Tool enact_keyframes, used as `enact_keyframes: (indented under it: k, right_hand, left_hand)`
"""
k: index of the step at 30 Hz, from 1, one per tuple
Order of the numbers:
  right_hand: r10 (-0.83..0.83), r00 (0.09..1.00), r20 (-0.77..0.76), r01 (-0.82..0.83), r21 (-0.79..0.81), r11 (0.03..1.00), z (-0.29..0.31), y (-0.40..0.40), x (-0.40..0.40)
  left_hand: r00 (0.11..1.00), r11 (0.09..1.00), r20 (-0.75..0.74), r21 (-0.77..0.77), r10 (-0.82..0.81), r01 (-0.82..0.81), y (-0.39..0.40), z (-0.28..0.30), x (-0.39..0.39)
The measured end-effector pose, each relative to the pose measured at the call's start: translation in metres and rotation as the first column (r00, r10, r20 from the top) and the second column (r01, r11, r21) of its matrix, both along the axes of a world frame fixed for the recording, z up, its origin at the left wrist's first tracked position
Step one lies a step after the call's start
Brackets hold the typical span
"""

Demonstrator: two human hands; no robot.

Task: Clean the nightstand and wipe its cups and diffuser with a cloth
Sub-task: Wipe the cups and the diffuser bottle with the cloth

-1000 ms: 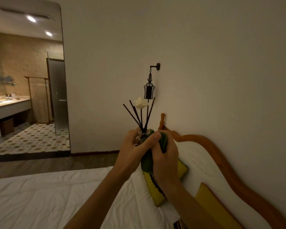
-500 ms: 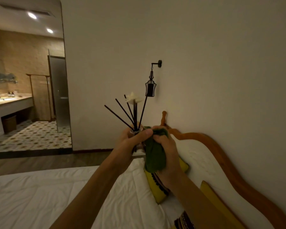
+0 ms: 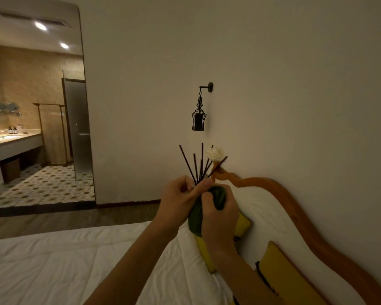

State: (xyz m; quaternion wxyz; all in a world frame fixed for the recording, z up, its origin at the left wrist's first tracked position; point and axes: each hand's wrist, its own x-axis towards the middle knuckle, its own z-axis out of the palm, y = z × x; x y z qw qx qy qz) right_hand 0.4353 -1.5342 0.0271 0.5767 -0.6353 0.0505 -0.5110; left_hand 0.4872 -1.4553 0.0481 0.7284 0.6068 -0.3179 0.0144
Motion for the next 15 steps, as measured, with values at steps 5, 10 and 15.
enact_keyframes:
  k: [5, 10, 15]
  right_hand:
    - [0.092, 0.981, -0.169, -0.08, 0.077, 0.994, 0.013, -0.016, -0.003]
    - [0.419, 0.891, -0.174, -0.352, 0.318, 0.88, 0.028, -0.022, -0.009]
    - [0.773, 0.614, -0.16, -0.615, 0.518, 0.595, 0.04, -0.021, -0.013]
  left_hand:
    - [0.994, 0.997, -0.081, 0.011, -0.069, 0.07, 0.0, 0.001, -0.005]
    - [0.994, 0.999, -0.105, 0.038, -0.026, 0.03, 0.006, 0.011, -0.006]
    - [0.984, 0.987, -0.081, 0.006, -0.161, 0.162, 0.016, 0.015, -0.007]
